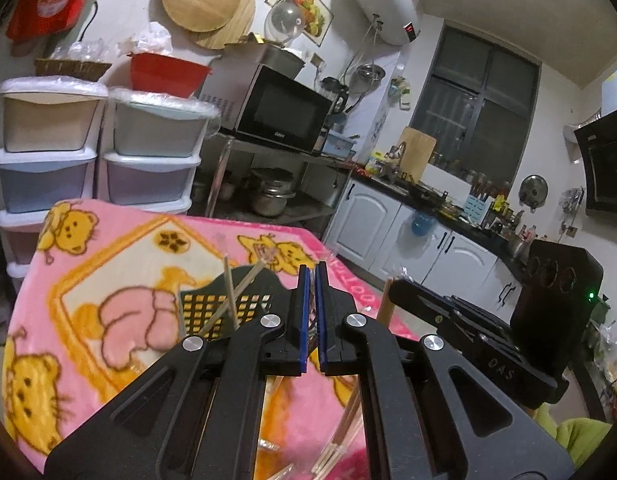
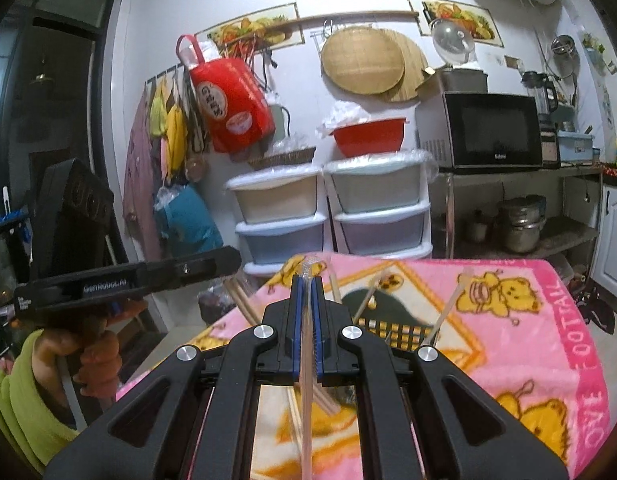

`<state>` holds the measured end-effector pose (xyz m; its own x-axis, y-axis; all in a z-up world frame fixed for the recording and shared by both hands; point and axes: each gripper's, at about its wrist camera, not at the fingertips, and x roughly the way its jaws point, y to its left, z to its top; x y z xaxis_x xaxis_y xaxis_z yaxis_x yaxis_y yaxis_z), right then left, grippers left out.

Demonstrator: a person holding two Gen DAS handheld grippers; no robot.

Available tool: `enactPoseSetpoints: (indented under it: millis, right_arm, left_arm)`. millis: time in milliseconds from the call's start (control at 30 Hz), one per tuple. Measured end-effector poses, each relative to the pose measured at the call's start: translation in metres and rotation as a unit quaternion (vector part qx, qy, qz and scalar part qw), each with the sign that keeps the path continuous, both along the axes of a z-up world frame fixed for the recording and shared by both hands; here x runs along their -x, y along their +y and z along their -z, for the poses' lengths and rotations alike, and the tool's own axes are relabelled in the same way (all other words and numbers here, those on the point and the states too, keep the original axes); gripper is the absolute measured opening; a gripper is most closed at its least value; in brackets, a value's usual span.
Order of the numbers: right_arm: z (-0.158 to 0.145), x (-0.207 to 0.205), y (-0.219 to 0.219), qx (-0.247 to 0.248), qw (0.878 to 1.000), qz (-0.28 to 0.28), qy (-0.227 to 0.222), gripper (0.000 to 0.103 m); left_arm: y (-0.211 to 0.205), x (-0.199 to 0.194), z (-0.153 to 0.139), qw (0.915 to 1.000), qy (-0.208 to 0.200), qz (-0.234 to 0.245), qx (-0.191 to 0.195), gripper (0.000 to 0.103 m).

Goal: Organize utensils
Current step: 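Lift both held chopstick bundles and carry them over the green basket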

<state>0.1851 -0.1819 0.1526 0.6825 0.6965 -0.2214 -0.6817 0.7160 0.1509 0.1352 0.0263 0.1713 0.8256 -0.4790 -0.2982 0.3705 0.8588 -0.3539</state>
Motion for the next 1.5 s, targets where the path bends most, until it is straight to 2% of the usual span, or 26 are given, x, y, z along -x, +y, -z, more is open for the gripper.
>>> enactPoseSetpoints:
  millis: [800,1133,1500]
  right_arm:
    - [-0.074,-0.029,-0.007,-0.048,0.996,0.031,-0.073,0.005]
    - [-0.093,-0.052,-0.015,-0.056,0.992,0.064,-0.094,0.005]
    - [-0.079,-0.082,-0.017,-0.063,0.991,0.089,-0.082,0.005]
  left_arm:
    - [-0.010,-0.025,-0.067,0.9972,-0.074,-0.001,0.008,0.001]
    - [-0.014,-0.048,-0.065,0.9977,-0.066,-0.008,0.009,0.001]
    - [-0.018,-0.075,-0.040,0.9989,-0.042,-0.016,0.011,0.001]
